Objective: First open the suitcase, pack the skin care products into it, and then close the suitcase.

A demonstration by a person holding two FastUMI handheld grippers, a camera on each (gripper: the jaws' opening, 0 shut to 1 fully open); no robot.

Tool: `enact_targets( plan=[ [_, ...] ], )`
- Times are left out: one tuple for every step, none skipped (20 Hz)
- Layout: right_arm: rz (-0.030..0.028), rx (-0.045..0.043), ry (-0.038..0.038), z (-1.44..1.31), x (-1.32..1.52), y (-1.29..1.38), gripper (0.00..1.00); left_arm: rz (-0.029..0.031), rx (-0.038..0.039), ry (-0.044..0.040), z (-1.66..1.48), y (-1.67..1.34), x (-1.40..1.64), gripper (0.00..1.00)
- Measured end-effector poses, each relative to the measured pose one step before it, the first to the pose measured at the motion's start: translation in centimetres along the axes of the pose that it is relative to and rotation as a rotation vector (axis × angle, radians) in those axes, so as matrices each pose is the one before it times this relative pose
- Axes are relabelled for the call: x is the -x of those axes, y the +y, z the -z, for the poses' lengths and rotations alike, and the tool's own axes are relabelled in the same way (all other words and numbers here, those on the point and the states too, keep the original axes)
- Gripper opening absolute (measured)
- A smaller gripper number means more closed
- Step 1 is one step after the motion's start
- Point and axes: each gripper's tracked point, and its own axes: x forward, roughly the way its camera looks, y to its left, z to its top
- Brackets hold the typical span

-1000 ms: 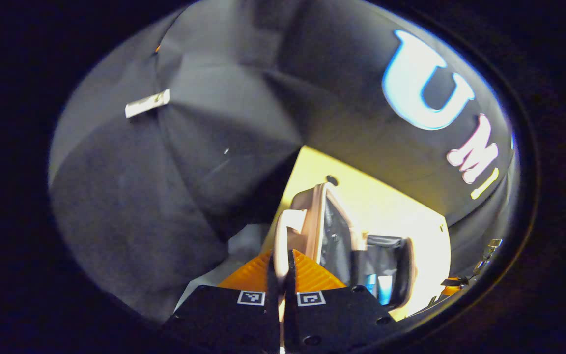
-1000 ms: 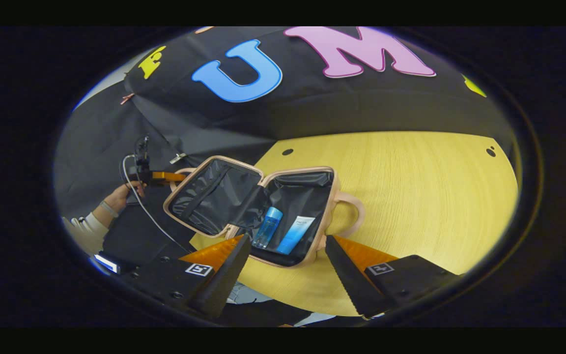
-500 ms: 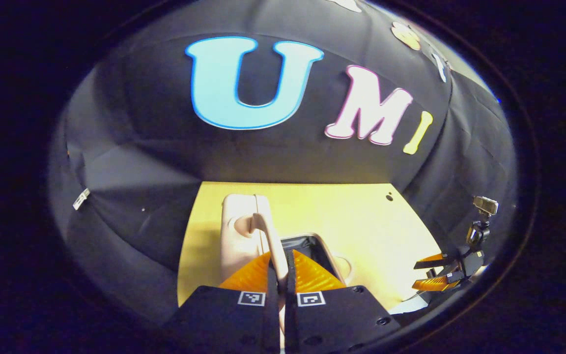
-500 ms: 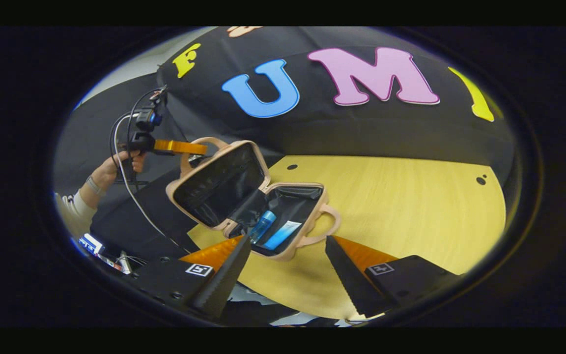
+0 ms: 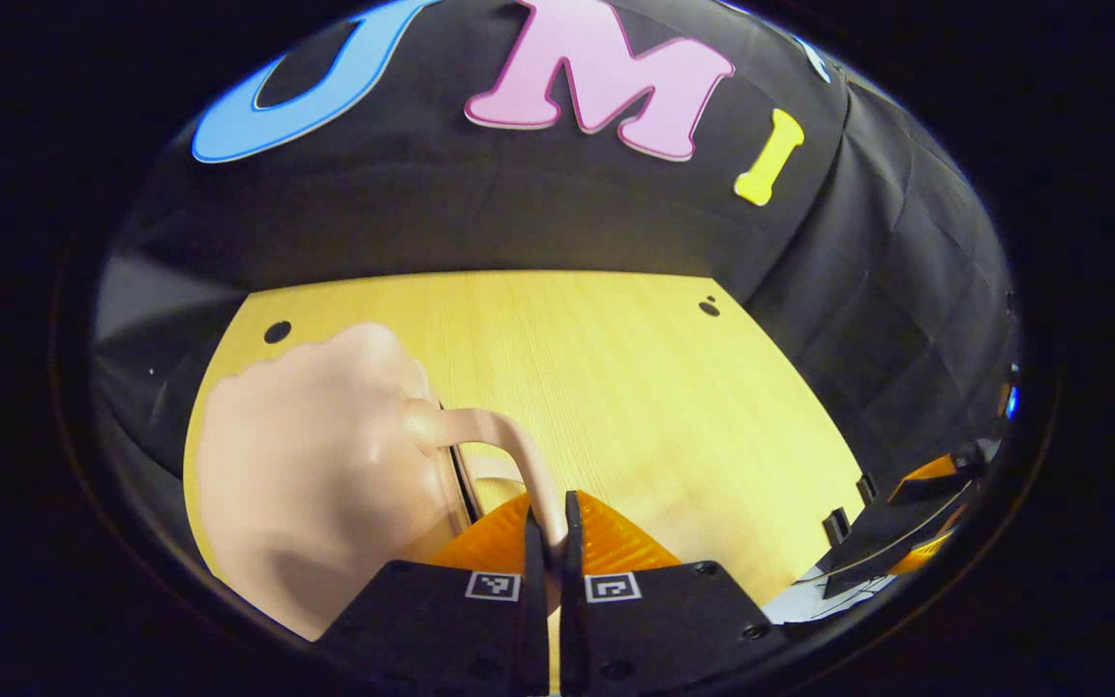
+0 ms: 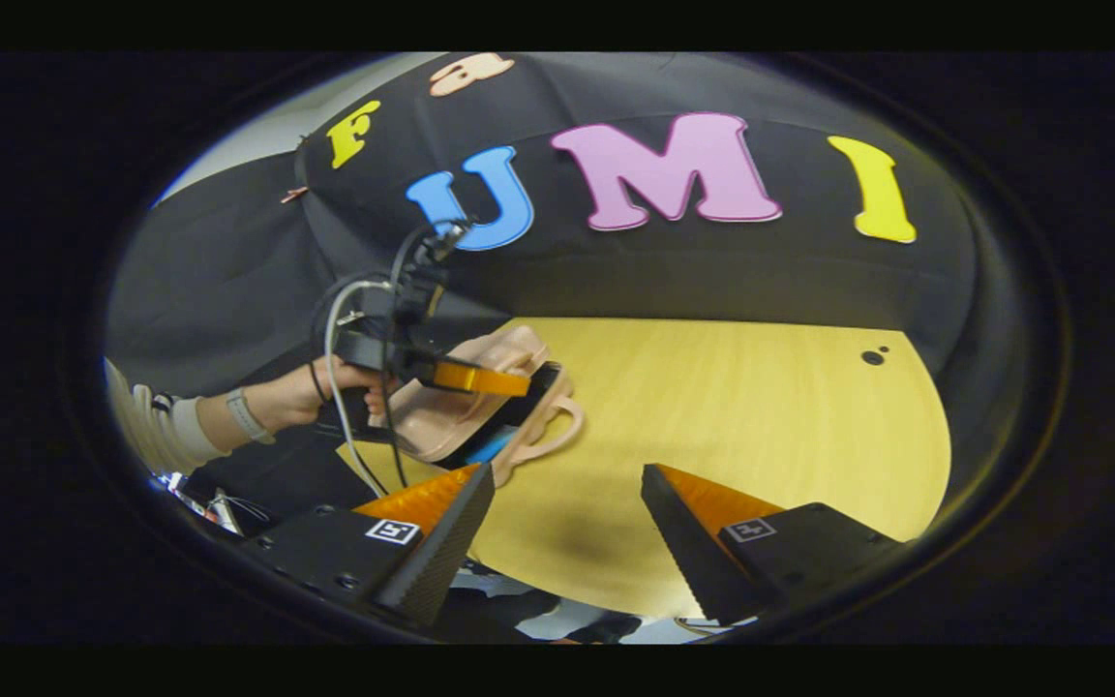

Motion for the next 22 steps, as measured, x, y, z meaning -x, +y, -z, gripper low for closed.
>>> enact_targets(
  plan=[
    [0.01936,-0.00773,0.001,0.372,0.663,-0.961,0.97,-0.01428,-0.02319,0.03766,1.072,-0.291,-1.381,0.1],
    [0.01471,-0.01077,0.00132,0.346,0.53,-0.64,0.97,-0.02011,-0.01116,0.03683,1.197,-0.064,-1.124,0.11],
    [0.01105,-0.01008,-0.00261,0.22,0.417,-0.611,0.97,-0.01831,-0.01302,0.00371,0.411,-0.414,-0.725,0.14],
    [0.0135,-0.00797,-0.00824,0.061,0.339,-0.563,0.97,-0.02164,-0.02756,-0.00502,0.229,-0.137,-0.591,0.15],
    [0.01382,-0.00743,-0.0051,-0.117,-0.058,-0.776,0.97,-0.03422,-0.02975,-0.00344,0.329,0.055,-0.22,0.19],
    [0.01669,-0.00455,-0.00794,-0.323,0.328,-0.645,0.97,-0.02962,-0.02428,0.00987,0.249,-0.075,-0.06,0.21],
    [0.01806,0.00139,-0.01789,-0.482,0.012,-0.397,0.97,-0.01731,-0.02117,-0.00728,-0.168,-0.081,0.468,0.27],
    [0.01741,0.00766,-0.01915,-0.55,0.058,-0.286,0.98,-0.01608,-0.01695,-0.02668,-0.654,0.04,0.803,0.28],
    [0.02636,0.01285,-0.02323,-0.638,0.053,-0.426,0.98,-0.02047,-0.01379,-0.04007,-0.899,0.145,0.977,0.39],
    [0.0261,0.01531,-0.02892,-0.696,-0.031,-0.663,0.98,-0.02992,-0.0146,-0.05685,-1.541,0.234,1.317,0.4],
    [0.01945,0.0163,-0.0286,-0.824,0.083,-0.439,0.97,-0.01759,-0.00855,-0.06061,-1.573,-0.107,1.406,0.5],
    [0.02071,0.00802,-0.02815,-0.756,0.065,-0.545,0.97,-0.01625,0.00817,-0.05627,-1.79,-0.236,1.672,0.53],
    [0.01141,0.00095,-0.03091,-0.974,0.07,-0.256,0.97,-0.00932,0.02806,-0.06729,-1.896,-0.398,1.762,0.64],
    [0.01024,-0.00424,-0.03104,-1.23,0.086,0.002,0.97,0.00583,0.03298,-0.04951,-1.606,-0.583,1.626,0.7],
    [0.01289,0.00014,-0.03458,-1.334,-0.015,-0.194,0.97,0.00299,0.03609,-0.05465,-1.406,-0.515,1.749,0.84],
    [0.00953,0.00592,-0.03584,-1.369,-0.281,-0.156,0.97,0.00059,0.02745,-0.04569,-1.372,-0.342,1.532,0.9],
    [0.01688,0.01482,-0.03658,-1.185,-0.212,-0.256,0.97,-0.00756,0.02336,-0.03694,-0.965,0.086,1.387,0.95],
    [0.01561,0.02238,-0.03338,-0.957,-0.238,-0.297,0.97,-0.01123,0.0179,-0.03693,-1.062,0.149,1.289,0.96],
    [0.01558,0.0238,-0.02832,-0.848,-0.07,-0.182,0.97,-0.01417,0.01675,-0.03599,-1.015,0.26,1.193,0.96],
    [0.01039,0.0175,-0.02357,-0.973,0.173,0.033,0.97,-0.02481,0.01604,-0.02554,-0.839,0.439,1.137,0.96],
    [0.00182,0.00815,-0.0244,-0.66,-0.072,0.123,0.97,-0.03029,0.01569,-0.03069,-0.552,0.695,1.029,0.96],
    [-0.00307,0.00157,-0.01883,-0.465,-0.035,0.327,0.97,-0.03759,0.01678,-0.03905,-0.477,0.803,0.945,0.96]
  ],
)
